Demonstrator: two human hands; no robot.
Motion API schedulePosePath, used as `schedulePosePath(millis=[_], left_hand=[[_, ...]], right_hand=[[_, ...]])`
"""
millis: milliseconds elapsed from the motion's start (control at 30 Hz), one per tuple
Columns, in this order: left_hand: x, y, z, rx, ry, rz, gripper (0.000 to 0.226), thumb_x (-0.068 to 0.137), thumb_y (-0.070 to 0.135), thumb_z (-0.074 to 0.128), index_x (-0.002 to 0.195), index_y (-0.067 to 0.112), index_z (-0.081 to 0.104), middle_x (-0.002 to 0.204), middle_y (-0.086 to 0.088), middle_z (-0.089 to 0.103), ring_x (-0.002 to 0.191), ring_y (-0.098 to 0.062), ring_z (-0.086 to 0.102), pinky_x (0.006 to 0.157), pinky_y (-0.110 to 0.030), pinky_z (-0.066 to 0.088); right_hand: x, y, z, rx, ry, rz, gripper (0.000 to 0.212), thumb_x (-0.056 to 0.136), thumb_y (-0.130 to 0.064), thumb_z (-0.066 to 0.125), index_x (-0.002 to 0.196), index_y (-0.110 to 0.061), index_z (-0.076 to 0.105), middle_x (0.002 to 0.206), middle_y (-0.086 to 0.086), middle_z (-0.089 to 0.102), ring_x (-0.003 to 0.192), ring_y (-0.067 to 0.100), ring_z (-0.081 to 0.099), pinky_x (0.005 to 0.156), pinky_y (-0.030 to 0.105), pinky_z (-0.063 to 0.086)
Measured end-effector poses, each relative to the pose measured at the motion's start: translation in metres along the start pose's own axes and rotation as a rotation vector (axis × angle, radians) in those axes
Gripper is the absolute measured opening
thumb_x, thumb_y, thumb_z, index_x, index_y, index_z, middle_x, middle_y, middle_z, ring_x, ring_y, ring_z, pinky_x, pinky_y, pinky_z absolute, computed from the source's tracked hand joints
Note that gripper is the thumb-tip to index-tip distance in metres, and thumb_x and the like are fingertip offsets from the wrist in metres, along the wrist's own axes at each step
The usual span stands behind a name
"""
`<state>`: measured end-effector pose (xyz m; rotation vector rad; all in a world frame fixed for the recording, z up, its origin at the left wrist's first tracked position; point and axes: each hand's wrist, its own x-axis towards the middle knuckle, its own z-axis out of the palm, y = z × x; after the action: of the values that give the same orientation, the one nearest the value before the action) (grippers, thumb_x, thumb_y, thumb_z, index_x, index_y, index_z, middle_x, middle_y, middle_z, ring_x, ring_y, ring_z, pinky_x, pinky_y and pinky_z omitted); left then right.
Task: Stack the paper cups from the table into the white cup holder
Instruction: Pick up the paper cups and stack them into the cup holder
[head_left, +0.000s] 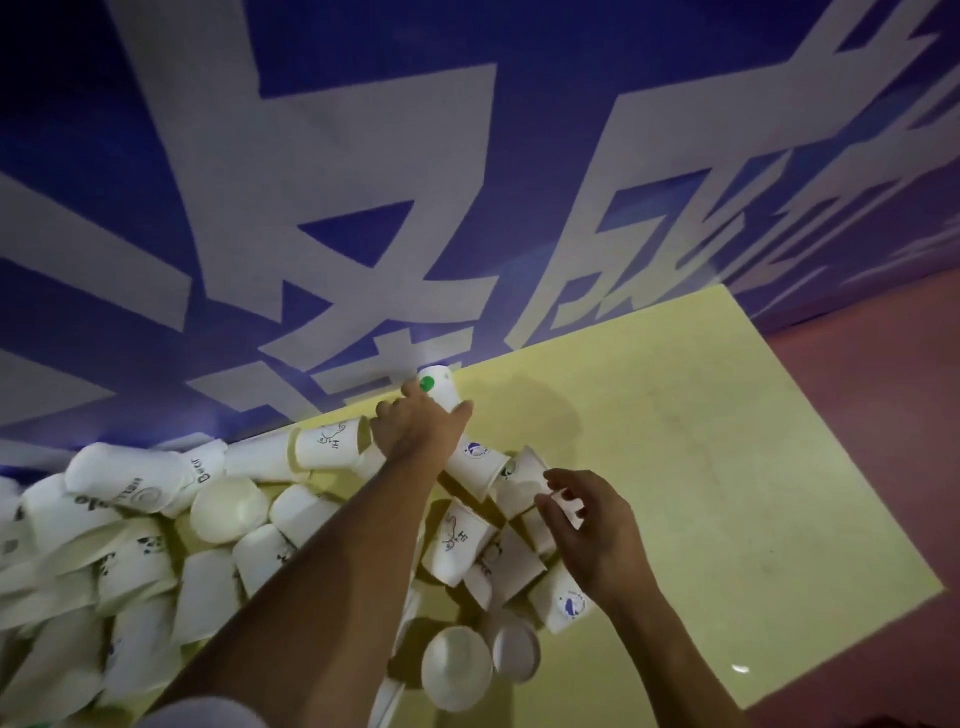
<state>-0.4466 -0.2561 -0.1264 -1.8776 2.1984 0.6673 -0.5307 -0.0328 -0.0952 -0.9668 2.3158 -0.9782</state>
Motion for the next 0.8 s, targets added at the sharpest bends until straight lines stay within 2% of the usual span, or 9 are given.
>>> schedulePosePath(millis=[133,233,300,367,433,500,633,700,800], left_hand=[[0.003,0.009,-0.001,-0.121,-0.032,-0.037,0.069,0.077,0.058,0.073,0.124,0.020,0.039,0.112,-0.010,0.067,0.090,-0.027,0.060,0.074,-0.035,0.049],[-0.009,0.007,-0.026,-0.267,-0.031,0.015,0.065,0.074,0.042,0.078,0.119,0.026,0.035,0.112,-0.008,0.058,0.085,-0.029,0.060,0.063,-0.034,0.048],[-0.022,-0.004,-0.045,-0.323,-0.003,0.084,0.065,0.075,0.032,0.080,0.125,0.028,0.039,0.118,-0.004,0.049,0.087,-0.025,0.056,0.062,-0.031,0.042],[-0.034,-0.024,-0.059,-0.389,0.042,0.162,0.070,0.075,0.027,0.084,0.130,0.031,0.042,0.123,0.002,0.044,0.095,-0.021,0.054,0.063,-0.026,0.040],[-0.042,-0.042,-0.066,-0.474,0.074,0.195,0.074,0.074,0.028,0.090,0.130,0.031,0.042,0.124,0.005,0.047,0.103,-0.017,0.053,0.066,-0.021,0.042],[-0.044,-0.054,-0.069,-0.508,0.084,0.177,0.074,0.073,0.035,0.091,0.130,0.030,0.043,0.128,0.004,0.053,0.110,-0.017,0.053,0.076,-0.026,0.044],[-0.046,-0.064,-0.073,-0.526,0.106,0.168,0.078,0.072,0.043,0.091,0.134,0.031,0.046,0.135,0.002,0.054,0.116,-0.015,0.050,0.080,-0.028,0.043],[-0.049,-0.071,-0.077,-0.569,0.106,0.178,0.080,0.070,0.044,0.092,0.134,0.032,0.045,0.132,0.005,0.054,0.114,-0.015,0.052,0.079,-0.027,0.044],[-0.058,-0.086,-0.085,-0.633,0.104,0.203,0.079,0.069,0.046,0.092,0.131,0.032,0.046,0.127,0.009,0.056,0.111,-0.015,0.055,0.079,-0.028,0.047]], right_hand=[[0.018,0.006,0.000,-0.015,-0.027,0.008,0.023,0.092,-0.027,0.074,0.114,-0.021,0.072,0.104,-0.011,0.069,0.093,0.008,0.062,0.082,0.032,0.054],[0.036,0.002,0.004,-0.024,-0.018,0.012,0.028,0.091,-0.027,0.076,0.116,-0.017,0.071,0.108,-0.005,0.070,0.097,0.014,0.063,0.085,0.039,0.055],[0.048,-0.006,0.010,-0.072,-0.049,-0.037,0.037,0.088,-0.033,0.078,0.120,-0.016,0.070,0.112,-0.002,0.069,0.103,0.019,0.062,0.089,0.040,0.053],[0.059,-0.016,0.020,-0.226,-0.148,-0.082,0.055,0.083,-0.051,0.076,0.126,-0.018,0.066,0.122,-0.002,0.066,0.115,0.024,0.058,0.094,0.041,0.048],[0.066,-0.024,0.031,-0.441,-0.267,-0.075,0.074,0.076,-0.066,0.071,0.135,-0.023,0.059,0.136,-0.005,0.057,0.129,0.023,0.046,0.103,0.043,0.036],[0.068,-0.029,0.042,-0.599,-0.360,-0.064,0.087,0.072,-0.078,0.065,0.140,-0.026,0.053,0.143,-0.007,0.047,0.137,0.022,0.036,0.110,0.047,0.025],[0.067,-0.031,0.050,-0.652,-0.442,-0.009,0.091,0.071,-0.081,0.061,0.147,-0.034,0.043,0.149,-0.006,0.042,0.146,0.023,0.025,0.117,0.058,0.013],[0.066,-0.034,0.051,-0.655,-0.435,-0.004,0.087,0.072,-0.080,0.053,0.145,-0.033,0.045,0.147,-0.005,0.045,0.146,0.023,0.025,0.117,0.059,0.012],[0.060,-0.041,0.052,-0.533,-0.314,-0.013,0.090,0.062,-0.078,0.038,0.128,-0.021,0.057,0.130,-0.002,0.058,0.133,0.024,0.044,0.112,0.058,0.022]])
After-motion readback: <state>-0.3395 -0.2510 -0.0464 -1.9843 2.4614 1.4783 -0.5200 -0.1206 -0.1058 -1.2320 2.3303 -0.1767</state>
